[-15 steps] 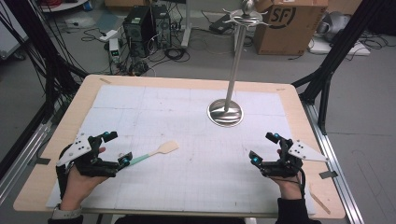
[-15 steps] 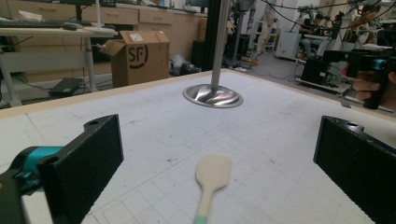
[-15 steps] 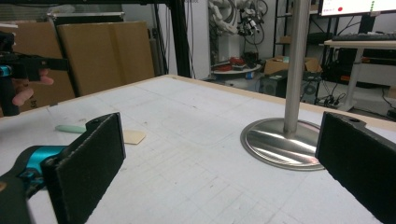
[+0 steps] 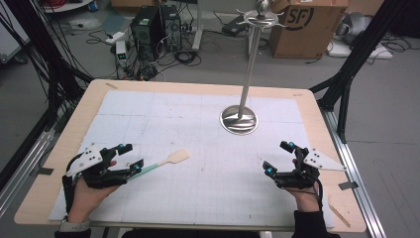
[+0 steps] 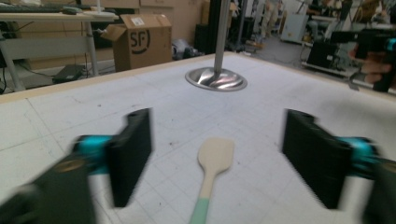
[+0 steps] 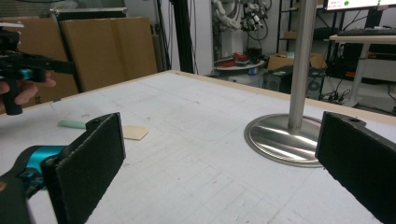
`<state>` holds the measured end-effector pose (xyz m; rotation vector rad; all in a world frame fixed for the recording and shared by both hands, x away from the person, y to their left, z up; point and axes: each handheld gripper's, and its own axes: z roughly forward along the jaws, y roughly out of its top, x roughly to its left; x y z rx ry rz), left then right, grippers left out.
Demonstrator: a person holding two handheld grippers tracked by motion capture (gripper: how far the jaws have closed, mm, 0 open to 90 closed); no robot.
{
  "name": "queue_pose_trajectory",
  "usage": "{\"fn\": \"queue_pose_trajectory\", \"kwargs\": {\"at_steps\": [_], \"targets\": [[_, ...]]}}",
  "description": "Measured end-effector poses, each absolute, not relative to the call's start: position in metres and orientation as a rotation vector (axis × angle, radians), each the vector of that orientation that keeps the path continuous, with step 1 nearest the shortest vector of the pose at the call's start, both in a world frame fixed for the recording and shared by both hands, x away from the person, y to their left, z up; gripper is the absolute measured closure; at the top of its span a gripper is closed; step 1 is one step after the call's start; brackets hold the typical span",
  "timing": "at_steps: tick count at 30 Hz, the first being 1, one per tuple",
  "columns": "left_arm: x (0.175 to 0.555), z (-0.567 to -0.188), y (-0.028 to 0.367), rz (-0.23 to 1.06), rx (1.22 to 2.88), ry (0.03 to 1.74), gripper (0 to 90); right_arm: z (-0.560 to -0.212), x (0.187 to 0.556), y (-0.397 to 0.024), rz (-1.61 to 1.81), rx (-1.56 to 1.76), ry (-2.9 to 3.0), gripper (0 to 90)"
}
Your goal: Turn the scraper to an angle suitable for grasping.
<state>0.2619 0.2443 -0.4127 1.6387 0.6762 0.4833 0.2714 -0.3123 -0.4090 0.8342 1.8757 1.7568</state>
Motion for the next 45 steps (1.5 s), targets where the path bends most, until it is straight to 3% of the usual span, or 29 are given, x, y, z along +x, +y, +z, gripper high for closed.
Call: {"fn": "queue_pose_trajectory", "kwargs": {"at_steps": [4, 5, 6, 15, 35, 45], "targets": [[0.259, -0.415, 0.242, 0.472, 1.718, 0.720, 71.4, -0.411, 0.272, -0.312, 1.754, 0.840, 1.887, 0.6], [0.257, -0.415, 0.243, 0.436, 1.735, 0.703, 86.0, -0.411, 0.272, -0.312, 1.753, 0.838, 1.887, 0.6], [0.256, -0.416, 0.243, 0.412, 1.743, 0.680, 89.4, -0.411, 0.272, -0.312, 1.752, 0.840, 1.888, 0.6], [0.265, -0.429, 0.233, 0.377, 1.919, 0.750, 89.9, -0.412, 0.273, -0.311, 1.746, 0.839, 1.894, 0.6], [0.271, -0.443, 0.228, 0.326, 2.067, 0.828, 89.9, -0.414, 0.274, -0.309, 1.744, 0.848, 1.914, 0.6], [0.277, -0.448, 0.226, 0.410, 2.091, 0.907, 89.9, -0.415, 0.274, -0.311, 1.730, 0.863, 1.903, 0.6]]}}
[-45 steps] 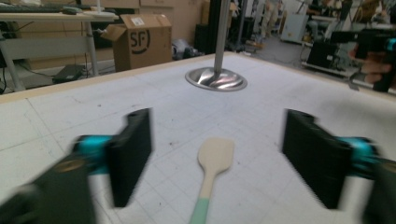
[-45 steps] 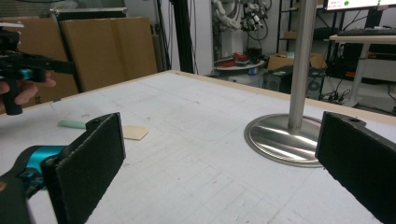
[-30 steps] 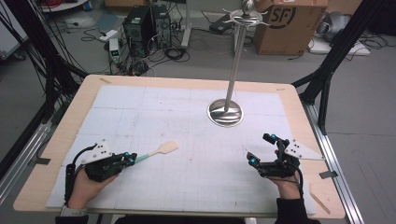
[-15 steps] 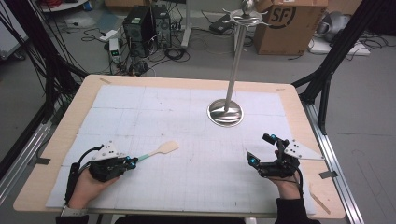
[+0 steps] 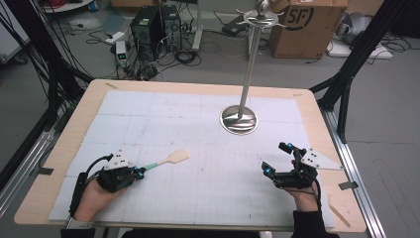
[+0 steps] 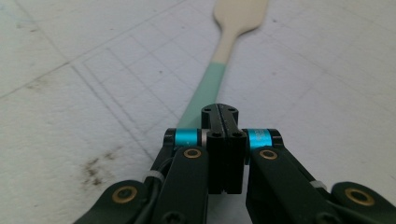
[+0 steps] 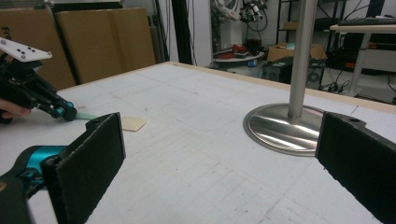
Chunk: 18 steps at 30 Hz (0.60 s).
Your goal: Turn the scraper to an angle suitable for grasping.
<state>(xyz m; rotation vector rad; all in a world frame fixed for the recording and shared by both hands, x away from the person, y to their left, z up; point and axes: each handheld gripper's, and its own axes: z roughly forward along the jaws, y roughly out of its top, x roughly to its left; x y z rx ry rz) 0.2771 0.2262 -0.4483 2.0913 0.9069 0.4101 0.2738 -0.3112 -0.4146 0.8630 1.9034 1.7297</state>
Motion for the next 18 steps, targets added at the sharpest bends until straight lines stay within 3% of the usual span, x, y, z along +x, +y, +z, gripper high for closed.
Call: {"fn": "queue_pose_trajectory", "kwargs": {"at_steps": [5, 14, 18], "targets": [[0.285, -0.449, 0.230, 0.484, 2.055, 0.999, 89.9, -0.417, 0.276, -0.310, 1.722, 0.869, 1.916, 0.6], [0.283, -0.440, 0.228, 0.438, 1.962, 0.995, 89.9, -0.417, 0.275, -0.310, 1.723, 0.866, 1.912, 0.6], [0.288, -0.433, 0.209, 0.431, 1.942, 0.987, 89.9, -0.417, 0.276, -0.310, 1.727, 0.866, 1.913, 0.6]]}}
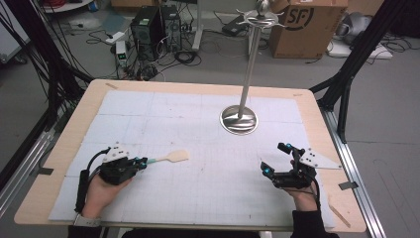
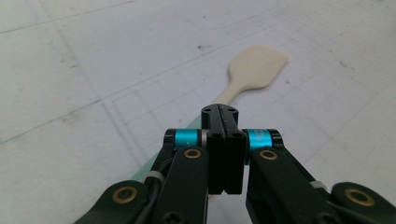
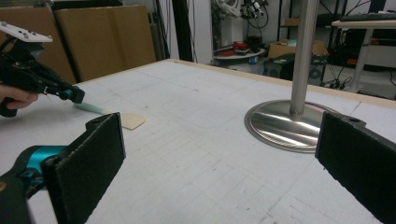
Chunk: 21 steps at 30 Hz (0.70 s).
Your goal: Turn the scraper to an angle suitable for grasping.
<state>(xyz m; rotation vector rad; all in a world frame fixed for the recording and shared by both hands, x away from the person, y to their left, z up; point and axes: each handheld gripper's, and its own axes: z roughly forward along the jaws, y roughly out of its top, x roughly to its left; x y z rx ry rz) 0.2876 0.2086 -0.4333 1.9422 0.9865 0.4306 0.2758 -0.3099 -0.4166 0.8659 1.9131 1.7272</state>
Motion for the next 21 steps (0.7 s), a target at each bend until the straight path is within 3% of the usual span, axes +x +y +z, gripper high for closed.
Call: {"fn": "queue_pose_trajectory", "kwargs": {"at_steps": [8, 21], "targets": [[0.317, -0.442, 0.186, 0.378, 1.886, 1.057, 90.0, -0.414, 0.274, -0.312, 1.748, 0.869, 1.896, 0.6], [0.343, -0.451, 0.162, 0.375, 1.974, 1.071, 89.9, -0.415, 0.274, -0.312, 1.755, 0.867, 1.900, 0.6]]}}
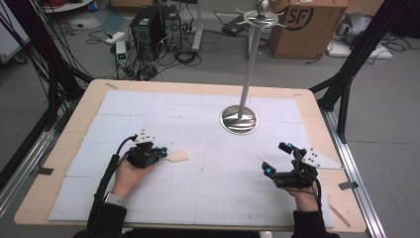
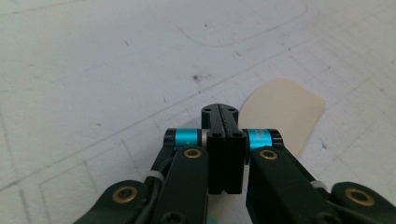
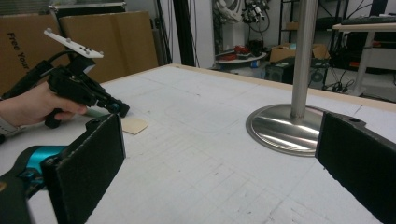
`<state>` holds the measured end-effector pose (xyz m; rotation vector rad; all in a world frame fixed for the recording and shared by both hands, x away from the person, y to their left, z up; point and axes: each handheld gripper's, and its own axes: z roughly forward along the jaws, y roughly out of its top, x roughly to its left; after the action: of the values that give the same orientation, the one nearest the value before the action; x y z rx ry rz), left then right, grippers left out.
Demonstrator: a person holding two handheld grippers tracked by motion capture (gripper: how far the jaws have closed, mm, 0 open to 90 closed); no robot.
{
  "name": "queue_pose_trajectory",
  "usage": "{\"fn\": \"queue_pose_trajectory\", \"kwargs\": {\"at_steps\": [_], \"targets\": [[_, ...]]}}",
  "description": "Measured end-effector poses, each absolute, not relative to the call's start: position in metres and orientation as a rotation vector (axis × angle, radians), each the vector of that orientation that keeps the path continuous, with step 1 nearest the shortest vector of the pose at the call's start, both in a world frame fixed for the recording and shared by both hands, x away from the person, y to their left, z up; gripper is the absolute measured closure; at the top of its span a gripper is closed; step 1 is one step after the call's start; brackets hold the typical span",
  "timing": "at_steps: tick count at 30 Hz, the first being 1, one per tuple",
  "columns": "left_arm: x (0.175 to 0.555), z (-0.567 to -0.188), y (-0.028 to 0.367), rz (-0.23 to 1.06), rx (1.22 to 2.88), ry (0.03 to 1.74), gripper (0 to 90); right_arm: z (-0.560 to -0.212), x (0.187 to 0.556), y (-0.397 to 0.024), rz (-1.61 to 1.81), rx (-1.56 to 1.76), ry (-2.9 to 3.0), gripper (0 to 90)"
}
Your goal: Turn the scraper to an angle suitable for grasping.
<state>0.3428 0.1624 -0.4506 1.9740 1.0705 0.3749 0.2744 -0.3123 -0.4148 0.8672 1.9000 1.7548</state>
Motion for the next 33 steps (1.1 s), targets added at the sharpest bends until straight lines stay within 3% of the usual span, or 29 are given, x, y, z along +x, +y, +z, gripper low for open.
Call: {"fn": "queue_pose_trajectory", "kwargs": {"at_steps": [17, 25, 33], "targets": [[0.311, -0.445, 0.148, 0.311, 2.115, 0.912, 90.0, -0.414, 0.273, -0.312, 1.758, 0.863, 1.904, 0.6], [0.273, -0.449, 0.160, 0.278, 2.093, 0.858, 90.0, -0.414, 0.273, -0.312, 1.765, 0.858, 1.899, 0.6], [0.268, -0.443, 0.170, 0.332, 2.085, 0.863, 90.0, -0.414, 0.273, -0.309, 1.759, 0.853, 1.911, 0.6]]}}
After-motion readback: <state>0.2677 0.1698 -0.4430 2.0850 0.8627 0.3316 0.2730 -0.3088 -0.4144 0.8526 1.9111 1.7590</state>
